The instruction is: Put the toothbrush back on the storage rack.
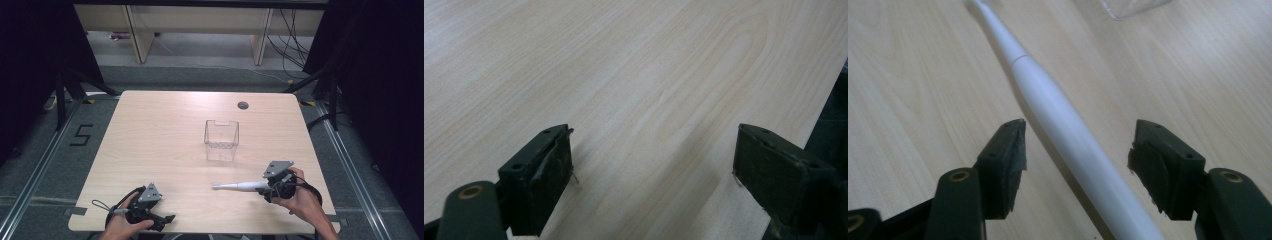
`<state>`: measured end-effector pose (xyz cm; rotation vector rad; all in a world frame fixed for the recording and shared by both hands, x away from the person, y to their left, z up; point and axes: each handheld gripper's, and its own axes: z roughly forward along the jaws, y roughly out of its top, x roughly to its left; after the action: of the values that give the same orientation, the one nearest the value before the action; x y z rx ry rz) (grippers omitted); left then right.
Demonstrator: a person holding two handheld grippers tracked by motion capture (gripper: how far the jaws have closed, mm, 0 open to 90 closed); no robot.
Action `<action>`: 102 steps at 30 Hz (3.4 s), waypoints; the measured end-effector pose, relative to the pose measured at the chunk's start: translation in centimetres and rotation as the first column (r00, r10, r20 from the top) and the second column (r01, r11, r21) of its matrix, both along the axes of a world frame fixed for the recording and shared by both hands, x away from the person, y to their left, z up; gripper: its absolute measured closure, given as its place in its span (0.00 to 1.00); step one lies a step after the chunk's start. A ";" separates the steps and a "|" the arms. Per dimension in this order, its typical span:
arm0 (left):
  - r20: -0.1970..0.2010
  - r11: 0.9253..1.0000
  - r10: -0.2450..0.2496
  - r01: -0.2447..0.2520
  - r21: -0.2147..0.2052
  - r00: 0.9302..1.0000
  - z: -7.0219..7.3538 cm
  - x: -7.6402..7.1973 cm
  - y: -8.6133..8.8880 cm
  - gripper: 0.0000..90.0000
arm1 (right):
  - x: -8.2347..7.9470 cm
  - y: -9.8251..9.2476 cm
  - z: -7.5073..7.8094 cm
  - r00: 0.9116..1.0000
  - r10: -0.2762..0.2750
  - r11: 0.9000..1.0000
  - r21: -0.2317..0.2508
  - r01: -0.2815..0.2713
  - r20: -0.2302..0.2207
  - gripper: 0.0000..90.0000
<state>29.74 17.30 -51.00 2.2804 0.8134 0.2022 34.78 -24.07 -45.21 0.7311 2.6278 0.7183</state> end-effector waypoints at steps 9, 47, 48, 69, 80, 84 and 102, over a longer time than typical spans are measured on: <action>0.001 1.000 -0.001 0.001 0.000 1.000 0.1 0.0 0.0 0.17 | 1.6 2.1 -0.3 0.992 0.091 0.990 -0.095 -0.099 -0.086 0.51; 0.000 1.000 0.000 0.000 0.000 1.000 0.0 0.0 0.0 0.17 | 4.9 4.7 -1.9 0.947 0.181 0.940 -0.237 -0.246 -0.266 0.67; 0.001 1.000 0.001 -0.001 0.000 1.000 0.0 0.0 0.0 0.17 | 4.9 4.8 -1.9 0.947 0.172 0.940 -0.243 -0.241 -0.272 0.68; -0.002 1.000 -0.006 0.006 0.001 1.000 0.0 0.0 0.0 0.17 | 6.1 6.0 -2.2 0.913 0.151 0.894 -0.341 -0.290 -0.380 0.73; -0.008 1.000 0.009 -0.009 -0.007 1.000 -0.1 0.0 0.0 0.17 | 5.7 6.8 -2.2 0.911 0.115 0.884 -0.377 -0.275 -0.395 0.73; -0.005 1.000 -0.005 0.005 -0.009 1.000 0.0 0.0 0.0 0.17 | 5.7 6.8 -2.2 0.913 0.106 0.886 -0.380 -0.267 -0.394 0.73; -0.002 1.000 -0.005 0.005 0.000 1.000 0.0 0.0 0.0 0.17 | 5.4 5.9 -1.3 0.933 0.097 0.906 -0.357 -0.227 -0.345 0.74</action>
<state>29.74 17.29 -51.00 2.2830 0.8091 0.1979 40.19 -18.20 -46.56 0.5463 3.0211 0.0933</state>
